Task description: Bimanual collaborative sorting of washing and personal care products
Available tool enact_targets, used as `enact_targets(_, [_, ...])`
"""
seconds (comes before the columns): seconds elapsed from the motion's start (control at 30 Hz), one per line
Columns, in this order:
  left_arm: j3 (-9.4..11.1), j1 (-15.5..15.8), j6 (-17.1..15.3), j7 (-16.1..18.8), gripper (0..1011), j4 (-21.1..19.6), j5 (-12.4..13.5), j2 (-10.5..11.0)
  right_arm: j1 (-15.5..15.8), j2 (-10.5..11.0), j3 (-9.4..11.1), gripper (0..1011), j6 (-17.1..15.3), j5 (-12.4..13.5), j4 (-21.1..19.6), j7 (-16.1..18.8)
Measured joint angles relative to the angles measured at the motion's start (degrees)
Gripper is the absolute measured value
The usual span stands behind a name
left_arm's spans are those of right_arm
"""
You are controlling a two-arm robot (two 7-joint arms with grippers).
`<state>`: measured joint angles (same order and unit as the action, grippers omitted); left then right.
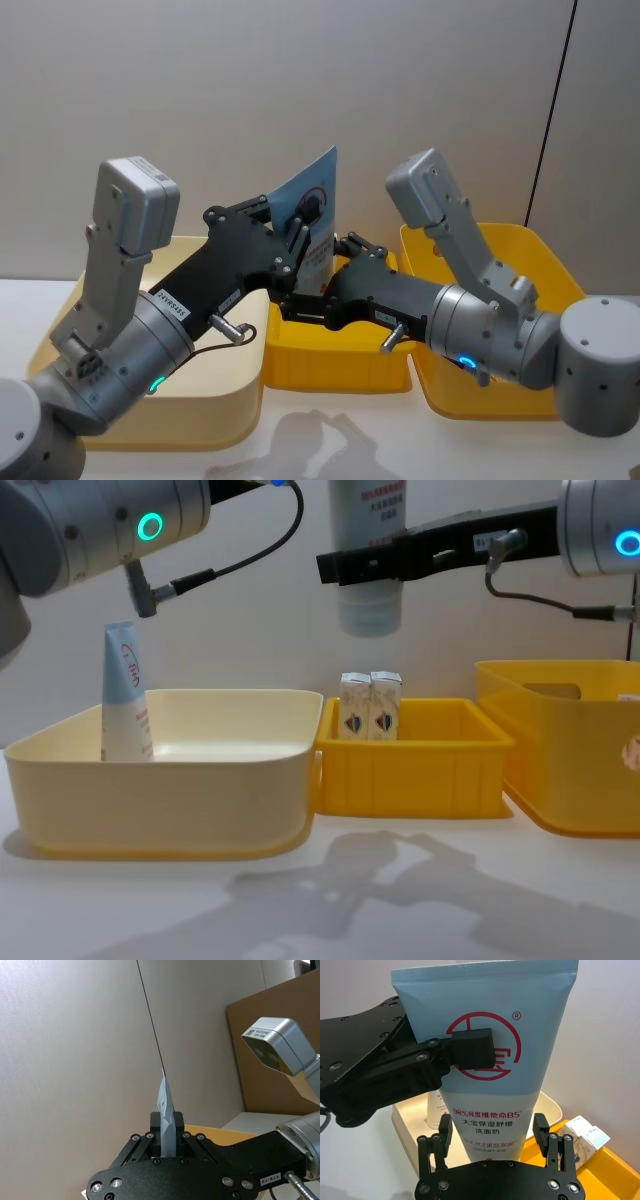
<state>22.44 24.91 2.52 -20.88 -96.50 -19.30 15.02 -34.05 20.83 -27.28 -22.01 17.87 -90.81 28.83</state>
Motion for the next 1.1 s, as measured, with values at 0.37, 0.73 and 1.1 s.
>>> enact_targets(0.37, [0.0,0.1,0.0,0.0,140,0.1,0.1,0.0,-0.1,-0.2,-0.2,773,0.3,0.0,0.3,-0.3])
enact_targets(0.73, [-0.1,0.1,0.0,0.0,141,0.1,0.1,0.0,-0.2,-0.2,-0.2,643,0.4,0.0,0.5,-0.5])
enact_targets(1.1, [0.0,0.1,0.0,0.0,141,0.1,0.1,0.0,-0.2,-0.3,-0.3,583,0.4,0.0,0.5,-0.6])
